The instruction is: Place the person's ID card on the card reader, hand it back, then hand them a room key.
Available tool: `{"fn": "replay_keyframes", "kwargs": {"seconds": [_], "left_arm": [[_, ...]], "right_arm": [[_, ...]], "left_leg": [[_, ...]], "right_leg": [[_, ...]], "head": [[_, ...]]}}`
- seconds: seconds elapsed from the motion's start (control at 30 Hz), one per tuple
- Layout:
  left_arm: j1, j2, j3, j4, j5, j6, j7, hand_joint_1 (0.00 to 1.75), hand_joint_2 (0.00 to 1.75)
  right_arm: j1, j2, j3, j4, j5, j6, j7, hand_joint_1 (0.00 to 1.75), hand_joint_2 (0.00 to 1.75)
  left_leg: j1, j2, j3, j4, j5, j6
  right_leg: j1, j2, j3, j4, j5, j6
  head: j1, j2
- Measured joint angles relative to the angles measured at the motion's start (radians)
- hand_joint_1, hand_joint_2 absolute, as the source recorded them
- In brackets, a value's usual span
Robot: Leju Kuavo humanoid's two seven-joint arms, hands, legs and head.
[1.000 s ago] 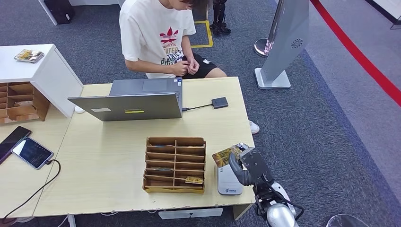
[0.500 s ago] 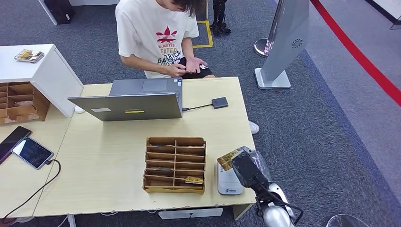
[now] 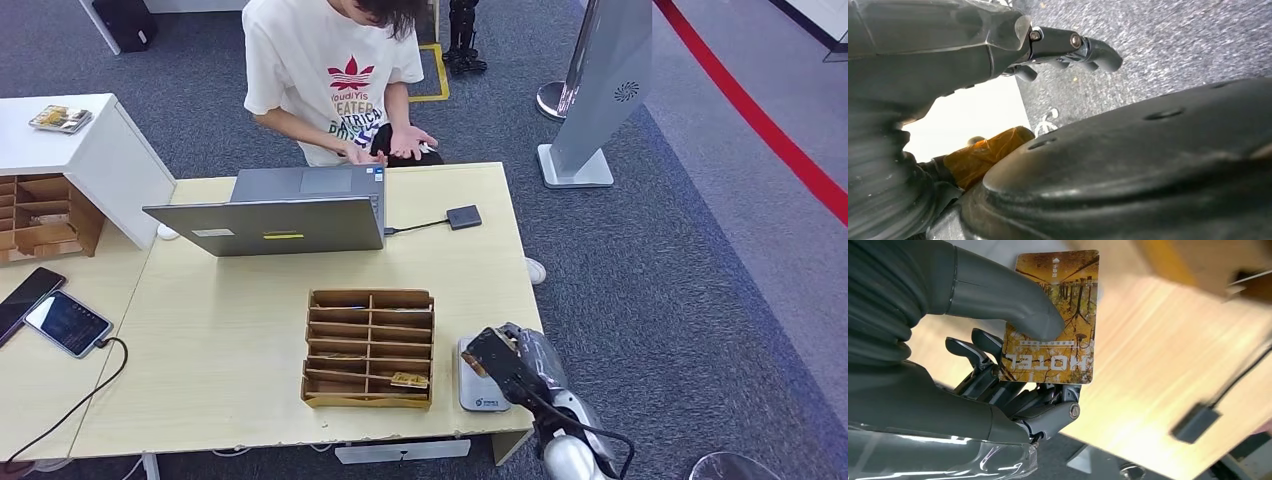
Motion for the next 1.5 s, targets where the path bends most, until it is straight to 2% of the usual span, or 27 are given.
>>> {"fn": "replay_keyframes", "kwargs": {"seconds": [0.17, 0.93, 1.5], "left_arm": [[-0.004, -0.003, 0.005, -0.005, 0.008, 0.006, 0.010, 0.00, 1.75], [-0.003, -0.003, 0.006, -0.005, 0.028, 0.006, 0.009, 0.00, 1.75], [0.000, -0.002, 0.008, -0.005, 0.053, 0.004, -0.003, 0.00, 1.75]], "right_arm": [[-0.050, 0.033, 0.026, 0.056, 0.002, -0.002, 0.007, 1.75, 1.75], [-0.115, 0.041, 0.089, 0.165, -0.002, 0.013, 0.028, 1.75, 1.75], [-0.111, 0.052, 0.059, 0.045, -0.072, -0.122, -0.057, 1.75, 1.75]], "left_leg": [[0.000, -0.002, 0.000, 0.000, 0.001, 0.000], [-0.001, -0.002, 0.000, 0.000, 0.000, 0.001], [-0.001, -0.002, -0.001, 0.000, 0.000, 0.001]], "right_leg": [[0.000, -0.001, 0.001, 0.000, 0.000, 0.000], [-0.001, -0.001, 0.000, 0.000, 0.000, 0.000], [-0.001, -0.001, 0.000, 0.000, 0.000, 0.000]], "head": [[0.000, 0.000], [0.000, 0.000], [0.000, 0.000]]}}
